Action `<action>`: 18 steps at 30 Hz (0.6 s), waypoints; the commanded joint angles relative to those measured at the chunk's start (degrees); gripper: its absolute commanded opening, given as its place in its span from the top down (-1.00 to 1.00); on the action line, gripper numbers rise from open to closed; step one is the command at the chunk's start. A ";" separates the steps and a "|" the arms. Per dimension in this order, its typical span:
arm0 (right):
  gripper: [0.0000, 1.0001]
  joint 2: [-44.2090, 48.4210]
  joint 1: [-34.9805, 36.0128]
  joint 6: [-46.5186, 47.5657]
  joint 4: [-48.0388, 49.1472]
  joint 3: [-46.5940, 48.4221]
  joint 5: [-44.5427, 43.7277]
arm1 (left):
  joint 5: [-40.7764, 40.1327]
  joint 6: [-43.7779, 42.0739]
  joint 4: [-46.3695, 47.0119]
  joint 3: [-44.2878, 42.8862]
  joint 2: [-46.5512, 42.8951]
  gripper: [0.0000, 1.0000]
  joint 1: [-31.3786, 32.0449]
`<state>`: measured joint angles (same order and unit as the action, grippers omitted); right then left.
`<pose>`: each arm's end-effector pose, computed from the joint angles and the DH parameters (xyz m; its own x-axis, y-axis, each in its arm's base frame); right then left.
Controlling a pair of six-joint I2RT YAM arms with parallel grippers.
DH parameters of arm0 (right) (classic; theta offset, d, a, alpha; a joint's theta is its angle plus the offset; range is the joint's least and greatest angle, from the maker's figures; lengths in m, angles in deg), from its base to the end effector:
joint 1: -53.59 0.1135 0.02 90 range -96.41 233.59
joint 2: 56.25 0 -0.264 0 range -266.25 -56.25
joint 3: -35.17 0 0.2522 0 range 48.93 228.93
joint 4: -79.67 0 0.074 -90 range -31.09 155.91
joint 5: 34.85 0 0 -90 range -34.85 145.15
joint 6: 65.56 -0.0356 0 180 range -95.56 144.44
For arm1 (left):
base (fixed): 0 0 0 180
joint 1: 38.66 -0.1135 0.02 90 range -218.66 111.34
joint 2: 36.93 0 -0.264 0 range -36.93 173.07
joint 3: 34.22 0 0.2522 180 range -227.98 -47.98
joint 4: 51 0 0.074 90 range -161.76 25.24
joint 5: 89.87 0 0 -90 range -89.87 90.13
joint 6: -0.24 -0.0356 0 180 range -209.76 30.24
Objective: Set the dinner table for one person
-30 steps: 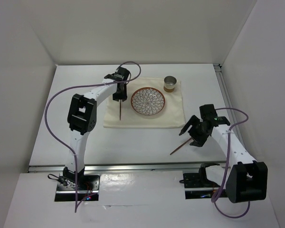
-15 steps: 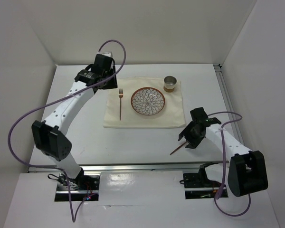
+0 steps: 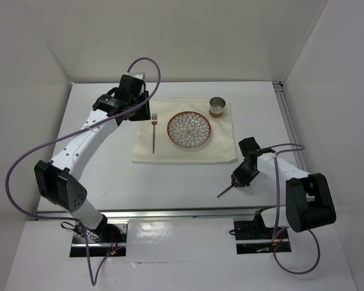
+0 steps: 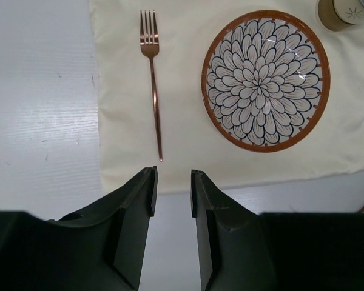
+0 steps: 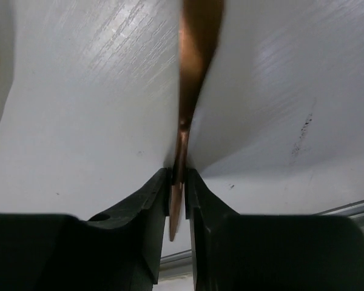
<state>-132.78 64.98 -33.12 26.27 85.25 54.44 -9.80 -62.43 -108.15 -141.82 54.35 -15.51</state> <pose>0.1997 0.0398 0.1500 -0.6825 0.7234 -0.1048 0.7096 0.6901 0.1422 0.3247 -0.1321 0.3770 -0.6568 -0.2110 -0.7240 -0.0386 0.9682 -0.2472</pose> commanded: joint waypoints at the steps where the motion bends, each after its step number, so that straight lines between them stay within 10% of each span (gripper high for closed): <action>1: 0.50 -2.04 0.55 -0.97 3.08 -1.25 -3.51 | 0.97 0.44 -0.11 -0.38 -2.52 0.08 0.31; 7: 1.00 3.39 0.55 -2.12 -1.93 1.99 -9.21 | 1.58 0.44 -0.81 -2.39 -3.13 0.08 0.31; 18: 1.00 2.46 0.55 26.60 1.41 21.14 -0.37 | 0.97 -0.09 -1.43 -4.33 -4.80 0.08 0.31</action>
<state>-126.22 65.09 -18.58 23.41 99.67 49.11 -8.58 -62.47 -109.82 -143.77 52.32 -15.35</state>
